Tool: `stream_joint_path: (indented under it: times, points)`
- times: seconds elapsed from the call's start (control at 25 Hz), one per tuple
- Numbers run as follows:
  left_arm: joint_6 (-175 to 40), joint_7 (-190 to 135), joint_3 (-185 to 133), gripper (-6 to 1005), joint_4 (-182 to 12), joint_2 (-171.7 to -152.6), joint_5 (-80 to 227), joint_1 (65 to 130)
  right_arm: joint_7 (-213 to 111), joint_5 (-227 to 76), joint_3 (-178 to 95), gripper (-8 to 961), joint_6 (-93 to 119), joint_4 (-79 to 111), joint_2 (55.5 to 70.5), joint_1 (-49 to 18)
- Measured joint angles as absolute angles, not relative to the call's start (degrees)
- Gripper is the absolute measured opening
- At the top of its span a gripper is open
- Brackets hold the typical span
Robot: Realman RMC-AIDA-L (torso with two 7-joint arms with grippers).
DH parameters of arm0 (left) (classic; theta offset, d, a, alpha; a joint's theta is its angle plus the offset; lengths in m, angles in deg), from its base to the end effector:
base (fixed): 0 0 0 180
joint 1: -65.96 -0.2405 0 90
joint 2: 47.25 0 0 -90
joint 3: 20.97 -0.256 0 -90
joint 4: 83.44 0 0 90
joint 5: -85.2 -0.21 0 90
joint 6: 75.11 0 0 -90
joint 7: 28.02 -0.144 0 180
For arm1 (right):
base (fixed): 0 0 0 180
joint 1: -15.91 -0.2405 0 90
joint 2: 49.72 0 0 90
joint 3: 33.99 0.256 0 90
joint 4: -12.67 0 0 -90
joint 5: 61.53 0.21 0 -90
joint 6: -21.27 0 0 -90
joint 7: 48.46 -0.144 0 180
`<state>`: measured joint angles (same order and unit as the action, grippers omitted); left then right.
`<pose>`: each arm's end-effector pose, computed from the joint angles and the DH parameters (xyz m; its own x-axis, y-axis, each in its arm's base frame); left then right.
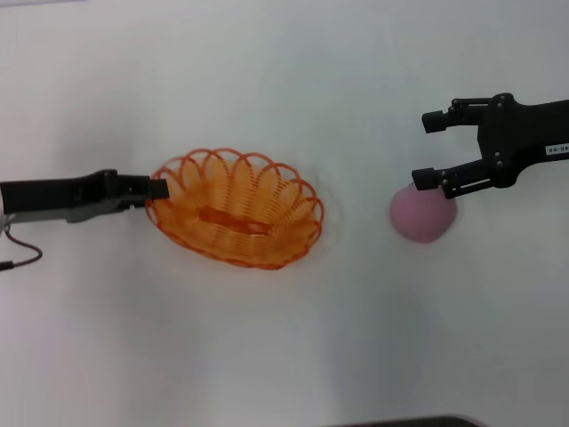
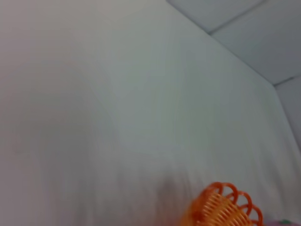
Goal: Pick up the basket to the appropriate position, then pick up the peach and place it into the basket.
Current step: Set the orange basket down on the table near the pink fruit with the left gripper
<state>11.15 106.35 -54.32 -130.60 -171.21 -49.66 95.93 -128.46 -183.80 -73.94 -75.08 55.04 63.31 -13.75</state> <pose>-0.2868 0.3220 -0.0101 0.1516 0.9248 0.3489 0.9790 -0.1893 0.0761 0.2840 0.3234 0.0450 0.8897 -0.3171 -0.3283 -0.3786 -0.9145 -0.1428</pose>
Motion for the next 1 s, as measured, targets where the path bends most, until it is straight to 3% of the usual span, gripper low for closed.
stream_joint_path:
  times: [0.48, 0.56, 1.0]
  points:
    - [20.5, 106.3, -54.0, 469, -131.3, -171.01, -49.2, 94.7, -128.7, -184.1, -73.8, 955, -74.5, 55.0, 63.31, -13.9]
    - [21.3, 106.1, -54.1, 552, -131.6, -171.01, -49.1, 94.4, -128.7, -184.1, -73.6, 955, -74.5, 55.0, 63.31, -13.9]
    - [19.2, 96.3, -51.3, 607, -136.0, -169.99, -47.5, 92.1, -132.3, -183.6, -70.8, 955, -74.6, 55.1, 63.26, -15.2]
